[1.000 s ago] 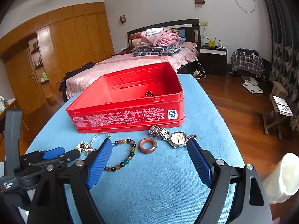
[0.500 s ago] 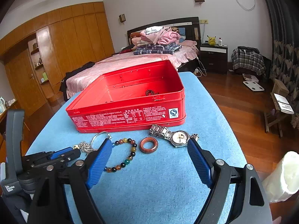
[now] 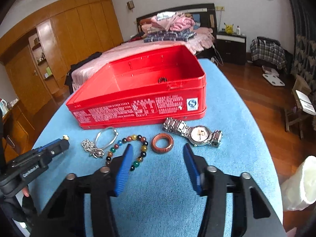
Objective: Organize jewelry
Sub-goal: 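Grasp the gold pendant with the left gripper while the right gripper grasps the wooden ring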
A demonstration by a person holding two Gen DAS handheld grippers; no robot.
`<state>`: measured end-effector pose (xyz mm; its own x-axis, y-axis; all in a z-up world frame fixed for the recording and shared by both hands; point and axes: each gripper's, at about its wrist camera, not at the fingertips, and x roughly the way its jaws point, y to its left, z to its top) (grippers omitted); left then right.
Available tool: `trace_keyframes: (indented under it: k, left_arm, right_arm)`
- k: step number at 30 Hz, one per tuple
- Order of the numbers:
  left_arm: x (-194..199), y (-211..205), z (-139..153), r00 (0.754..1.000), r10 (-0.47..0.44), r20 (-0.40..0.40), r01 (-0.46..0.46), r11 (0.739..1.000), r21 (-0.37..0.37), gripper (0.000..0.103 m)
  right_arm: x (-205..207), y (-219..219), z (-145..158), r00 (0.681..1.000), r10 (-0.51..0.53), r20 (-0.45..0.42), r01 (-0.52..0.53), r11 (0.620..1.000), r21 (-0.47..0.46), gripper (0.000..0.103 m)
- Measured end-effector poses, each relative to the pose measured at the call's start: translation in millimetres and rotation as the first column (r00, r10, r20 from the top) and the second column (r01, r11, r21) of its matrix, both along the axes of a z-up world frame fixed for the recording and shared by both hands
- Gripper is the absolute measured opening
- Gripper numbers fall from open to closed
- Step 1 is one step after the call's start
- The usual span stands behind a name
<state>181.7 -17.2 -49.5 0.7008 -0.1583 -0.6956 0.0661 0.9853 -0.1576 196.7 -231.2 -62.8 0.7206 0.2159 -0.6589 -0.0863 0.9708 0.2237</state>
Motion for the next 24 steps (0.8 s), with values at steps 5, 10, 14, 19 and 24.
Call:
trace_keyframes:
  k: [5,10,14,19,24]
  left_arm:
    - [3,-2,-2,1.0,0.001,-0.002,-0.001,1.0,-0.018,0.018]
    - [5,0,0,1.0,0.002,0.008,-0.002,1.0,-0.014,0.018]
    - [7,-3,1,1.0,-0.002,0.011,0.002,1.0,-0.017,0.018]
    - [8,-5,1,1.0,-0.006,0.01,0.006,1.0,-0.015,0.018]
    - [9,-5,0,1.0,-0.008,0.007,0.008,1.0,-0.018,0.018]
  right_arm:
    - [8,4,-4,0.999,0.016,-0.038,-0.016,1.0,-0.008,0.041]
    - [17,6,-4,0.998,0.005,-0.062,-0.005,1.0,-0.013,0.037]
    - [25,6,-6,0.997,0.002,-0.082,-0.003,1.0,-0.011,0.035]
    - [29,7,-7,0.996,0.004,-0.094,-0.006,1.0,-0.02,0.025]
    - [33,4,-8,0.994,-0.007,-0.113,0.005,1.0,-0.019,0.026]
